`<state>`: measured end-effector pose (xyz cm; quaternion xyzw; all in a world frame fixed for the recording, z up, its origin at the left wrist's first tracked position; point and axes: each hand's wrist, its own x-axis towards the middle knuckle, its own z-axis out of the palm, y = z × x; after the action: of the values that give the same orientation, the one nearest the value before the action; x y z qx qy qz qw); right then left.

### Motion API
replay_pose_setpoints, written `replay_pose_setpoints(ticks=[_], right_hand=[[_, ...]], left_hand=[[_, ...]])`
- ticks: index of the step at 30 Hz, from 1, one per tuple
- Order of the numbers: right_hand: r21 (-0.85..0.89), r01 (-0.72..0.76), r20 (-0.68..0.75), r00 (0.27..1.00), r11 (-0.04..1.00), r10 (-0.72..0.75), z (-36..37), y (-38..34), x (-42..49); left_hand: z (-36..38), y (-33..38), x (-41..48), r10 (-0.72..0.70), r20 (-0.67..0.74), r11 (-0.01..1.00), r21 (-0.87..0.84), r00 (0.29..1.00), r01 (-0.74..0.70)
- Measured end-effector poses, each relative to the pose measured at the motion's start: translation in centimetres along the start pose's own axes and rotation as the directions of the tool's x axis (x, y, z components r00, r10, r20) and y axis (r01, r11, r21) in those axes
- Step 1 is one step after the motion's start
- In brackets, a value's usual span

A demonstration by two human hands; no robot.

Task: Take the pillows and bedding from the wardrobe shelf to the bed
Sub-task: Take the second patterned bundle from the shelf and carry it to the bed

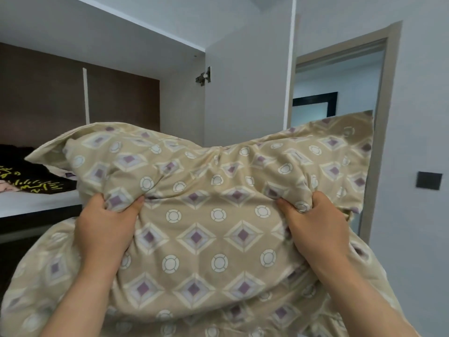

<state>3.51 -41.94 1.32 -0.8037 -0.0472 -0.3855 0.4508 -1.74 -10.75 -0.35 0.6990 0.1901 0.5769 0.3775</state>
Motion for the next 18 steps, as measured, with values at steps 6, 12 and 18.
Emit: replay_pose_setpoints(ticks=[6,12,18], right_hand=[[-0.110,-0.096,-0.203,0.977,0.989,0.073,-12.6,5.3,-2.8],[-0.256,-0.222,-0.387,0.915,0.941,0.111,-24.6,9.3,-4.8],[-0.408,-0.402,-0.590,0.802,0.820,0.100,-35.2,12.4,-7.6]], left_hand=[[3.9,6.9,-8.5,0.083,0.151,0.988,-0.144,0.985,-0.061],[9.9,14.8,-17.0,0.188,0.328,0.945,-0.318,0.926,-0.079],[16.0,23.0,-26.1,0.286,0.494,0.860,-0.511,0.821,0.008]])
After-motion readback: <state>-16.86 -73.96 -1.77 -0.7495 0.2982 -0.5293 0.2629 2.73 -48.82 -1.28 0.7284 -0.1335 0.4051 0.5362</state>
